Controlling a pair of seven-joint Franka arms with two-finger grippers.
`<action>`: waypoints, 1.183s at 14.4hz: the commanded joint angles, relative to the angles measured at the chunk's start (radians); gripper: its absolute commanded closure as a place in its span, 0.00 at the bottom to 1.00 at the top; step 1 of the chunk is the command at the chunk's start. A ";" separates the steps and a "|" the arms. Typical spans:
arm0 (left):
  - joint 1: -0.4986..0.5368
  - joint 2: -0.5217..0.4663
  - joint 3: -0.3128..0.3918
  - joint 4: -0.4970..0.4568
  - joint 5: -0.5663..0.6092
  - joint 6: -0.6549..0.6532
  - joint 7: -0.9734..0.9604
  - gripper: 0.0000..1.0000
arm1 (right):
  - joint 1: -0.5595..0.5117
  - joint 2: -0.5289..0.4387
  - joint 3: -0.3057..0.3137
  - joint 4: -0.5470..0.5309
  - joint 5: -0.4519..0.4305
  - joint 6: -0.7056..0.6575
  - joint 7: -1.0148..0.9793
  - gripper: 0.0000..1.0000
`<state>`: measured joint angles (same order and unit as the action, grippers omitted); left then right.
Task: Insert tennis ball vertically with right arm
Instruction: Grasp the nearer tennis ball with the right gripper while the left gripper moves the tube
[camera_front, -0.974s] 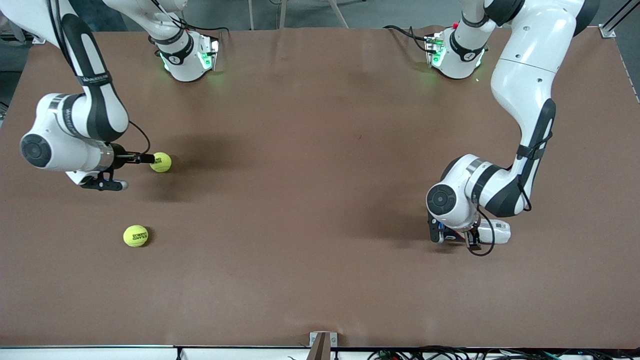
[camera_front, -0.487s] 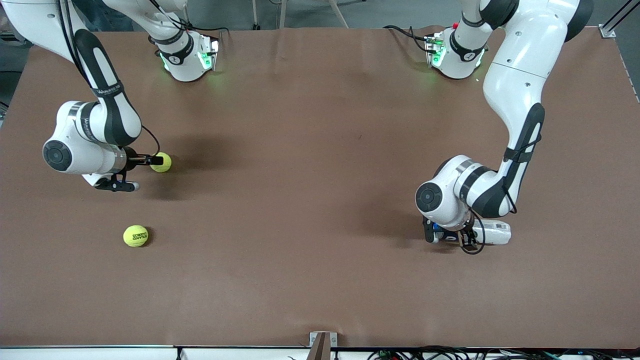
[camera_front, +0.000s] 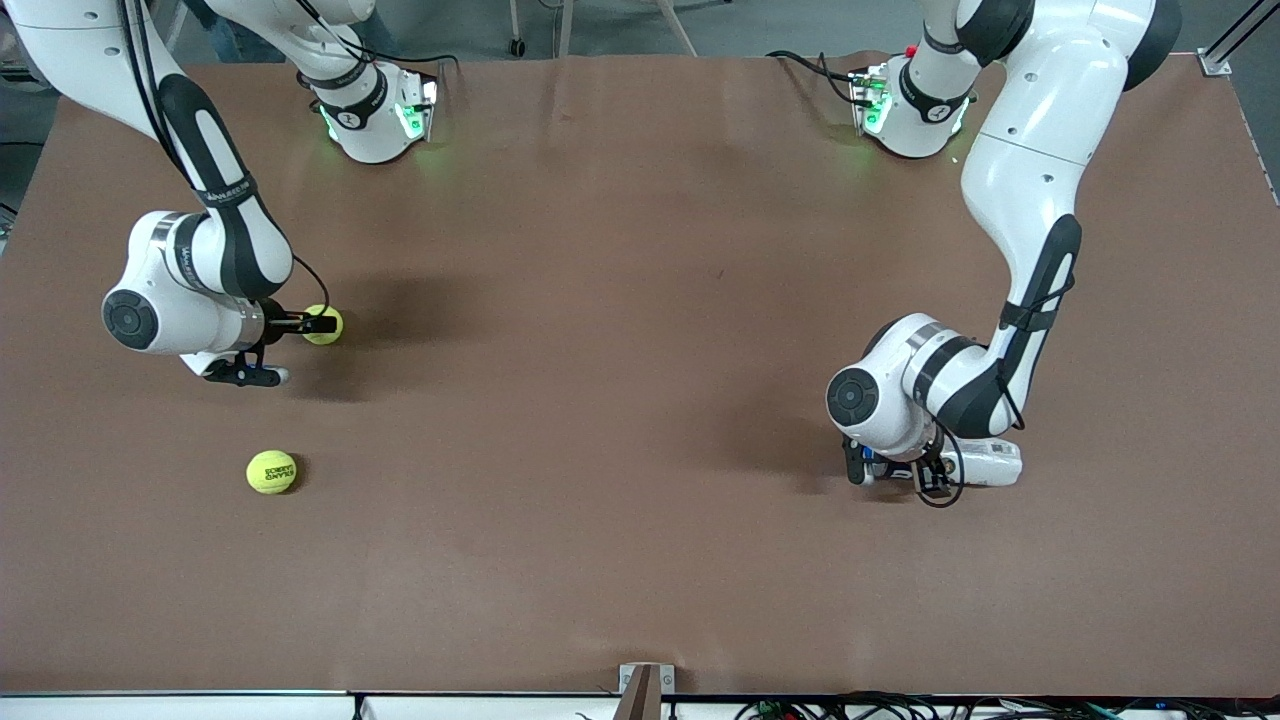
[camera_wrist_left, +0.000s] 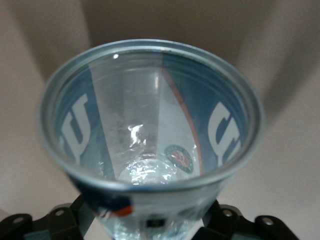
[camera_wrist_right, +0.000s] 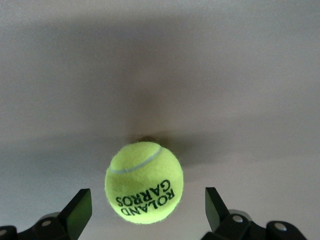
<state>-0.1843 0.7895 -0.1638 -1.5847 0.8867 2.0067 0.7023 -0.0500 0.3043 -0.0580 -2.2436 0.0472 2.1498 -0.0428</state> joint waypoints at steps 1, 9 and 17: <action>-0.001 0.007 0.001 0.005 0.023 0.004 -0.021 0.20 | 0.009 0.002 -0.002 -0.010 0.014 0.010 0.001 0.00; -0.007 0.005 -0.002 0.012 0.008 0.029 -0.027 0.33 | 0.007 0.026 -0.002 -0.010 0.016 0.024 0.001 0.00; 0.011 -0.075 -0.098 0.032 -0.194 0.053 -0.003 0.36 | 0.005 0.036 -0.002 -0.010 0.016 0.021 0.001 0.09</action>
<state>-0.1788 0.7581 -0.2289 -1.5494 0.7496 2.0582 0.6847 -0.0482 0.3456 -0.0587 -2.2436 0.0538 2.1654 -0.0427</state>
